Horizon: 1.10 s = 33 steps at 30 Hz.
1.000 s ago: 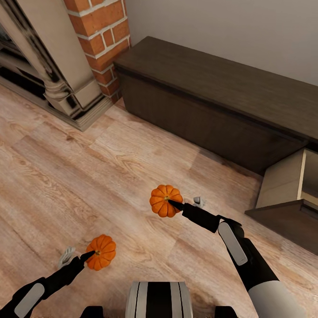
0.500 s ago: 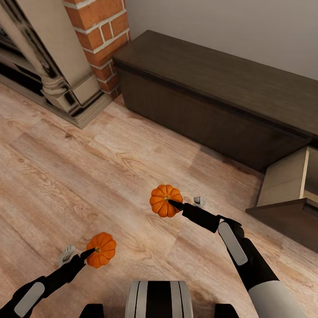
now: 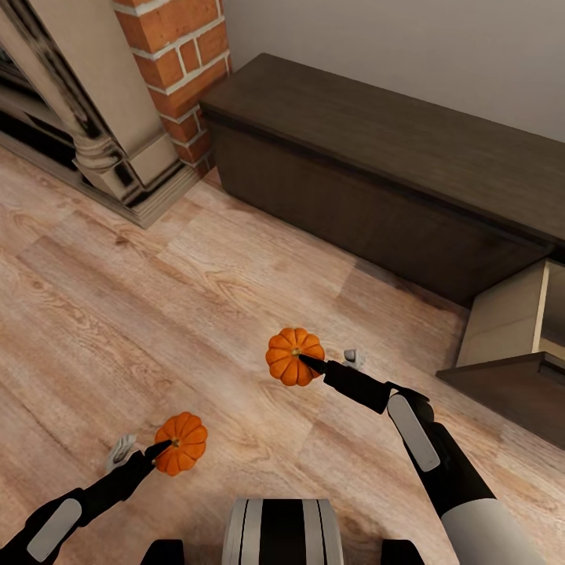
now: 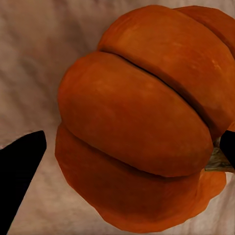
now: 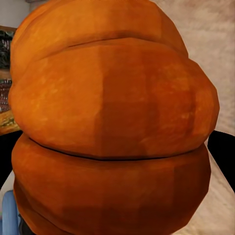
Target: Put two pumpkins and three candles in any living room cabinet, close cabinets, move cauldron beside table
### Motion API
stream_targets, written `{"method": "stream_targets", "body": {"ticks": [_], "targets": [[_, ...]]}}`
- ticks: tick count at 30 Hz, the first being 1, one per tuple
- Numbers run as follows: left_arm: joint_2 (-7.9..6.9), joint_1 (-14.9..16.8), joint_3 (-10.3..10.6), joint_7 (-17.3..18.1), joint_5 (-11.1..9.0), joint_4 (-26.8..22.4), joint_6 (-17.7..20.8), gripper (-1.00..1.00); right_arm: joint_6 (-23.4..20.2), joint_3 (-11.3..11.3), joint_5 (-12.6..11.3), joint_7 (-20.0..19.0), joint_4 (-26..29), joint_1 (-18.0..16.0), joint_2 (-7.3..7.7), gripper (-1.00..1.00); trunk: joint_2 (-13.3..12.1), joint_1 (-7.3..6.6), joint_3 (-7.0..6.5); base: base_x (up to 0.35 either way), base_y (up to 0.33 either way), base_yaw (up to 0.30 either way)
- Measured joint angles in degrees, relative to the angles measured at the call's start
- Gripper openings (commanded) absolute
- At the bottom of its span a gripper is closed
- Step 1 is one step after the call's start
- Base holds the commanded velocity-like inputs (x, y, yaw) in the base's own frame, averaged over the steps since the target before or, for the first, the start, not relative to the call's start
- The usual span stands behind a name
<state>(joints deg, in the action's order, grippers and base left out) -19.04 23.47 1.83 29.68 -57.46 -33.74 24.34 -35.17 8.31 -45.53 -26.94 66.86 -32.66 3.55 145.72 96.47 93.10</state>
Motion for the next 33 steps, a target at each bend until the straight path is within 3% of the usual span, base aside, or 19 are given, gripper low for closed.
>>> {"method": "stream_targets", "body": {"ticks": [24,26,33], "targets": [[-0.08,0.0,0.1,0.0,0.0,0.0,0.1,-1.00,0.0,0.0,0.0,0.1,-0.1,0.0,0.01,-1.00,0.0,0.00,0.00,0.000,0.000,0.000],[-0.07,0.0,0.2,-0.1,1.2,0.1,-0.4,-1.00,0.0,0.0,-0.2,0.1,-0.1,0.0,0.01,-1.00,0.0,-0.04,-0.43,0.000,0.000,0.000],[-0.09,0.0,0.2,-0.1,1.2,0.1,-0.4,-1.00,0.0,0.0,0.1,0.1,-0.2,0.0,0.02,-1.00,-0.1,-0.17,-1.55,0.000,0.000,0.000]]}}
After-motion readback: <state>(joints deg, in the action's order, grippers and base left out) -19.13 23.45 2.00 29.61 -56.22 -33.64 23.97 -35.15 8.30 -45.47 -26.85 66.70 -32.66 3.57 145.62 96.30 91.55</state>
